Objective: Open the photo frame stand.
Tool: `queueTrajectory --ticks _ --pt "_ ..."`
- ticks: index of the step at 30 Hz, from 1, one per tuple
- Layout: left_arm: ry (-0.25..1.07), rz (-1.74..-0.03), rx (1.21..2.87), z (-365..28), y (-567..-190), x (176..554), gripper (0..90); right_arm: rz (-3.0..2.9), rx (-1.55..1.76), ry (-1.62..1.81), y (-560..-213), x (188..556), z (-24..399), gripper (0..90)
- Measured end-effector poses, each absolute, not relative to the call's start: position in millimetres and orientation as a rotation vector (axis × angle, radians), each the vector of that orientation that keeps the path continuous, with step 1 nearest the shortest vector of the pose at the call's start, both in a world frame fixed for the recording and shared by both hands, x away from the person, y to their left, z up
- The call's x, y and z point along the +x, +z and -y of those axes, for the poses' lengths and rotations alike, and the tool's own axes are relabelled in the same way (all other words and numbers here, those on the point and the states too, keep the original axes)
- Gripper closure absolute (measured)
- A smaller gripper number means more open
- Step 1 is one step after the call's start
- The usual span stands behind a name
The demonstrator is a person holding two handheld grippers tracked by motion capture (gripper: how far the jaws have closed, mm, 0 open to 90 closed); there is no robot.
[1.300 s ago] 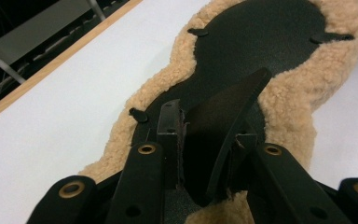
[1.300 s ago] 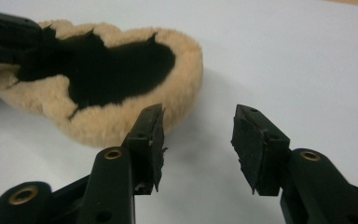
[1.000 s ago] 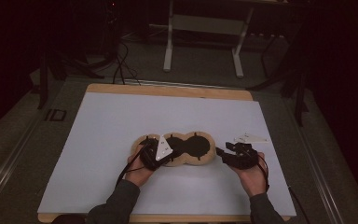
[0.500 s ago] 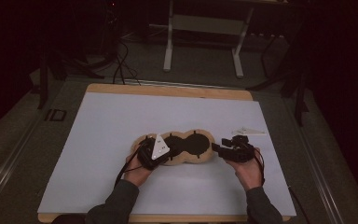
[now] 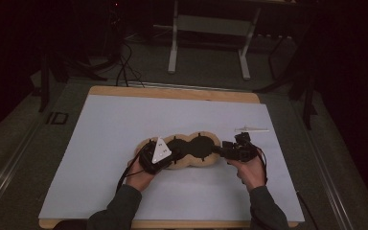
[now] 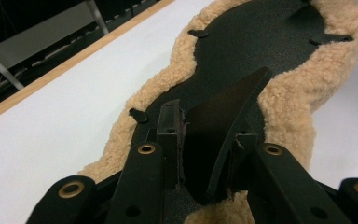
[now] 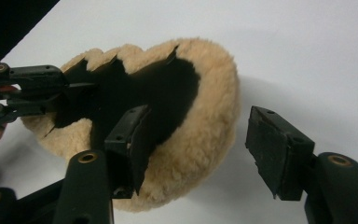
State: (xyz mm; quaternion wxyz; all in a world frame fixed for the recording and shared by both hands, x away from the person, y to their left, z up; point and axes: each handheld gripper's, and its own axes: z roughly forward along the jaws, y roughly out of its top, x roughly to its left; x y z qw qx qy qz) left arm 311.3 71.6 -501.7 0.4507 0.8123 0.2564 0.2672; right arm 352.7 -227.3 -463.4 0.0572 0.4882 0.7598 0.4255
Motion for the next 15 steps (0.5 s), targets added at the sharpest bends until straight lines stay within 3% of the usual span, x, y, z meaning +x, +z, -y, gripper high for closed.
queueTrajectory --ticks 4,12,15 --pt "0.645 -0.640 1.984 -77 -500 312 73.8 -2.381 1.526 1.338 -465 358 220 31.5" --pt "0.621 -0.645 1.944 -84 -500 311 73.4 -2.401 1.563 1.389 -462 362 216 32.6" --pt "0.579 -0.660 1.913 -90 -499 311 71.9 -2.391 1.558 1.406 -458 360 214 36.7"
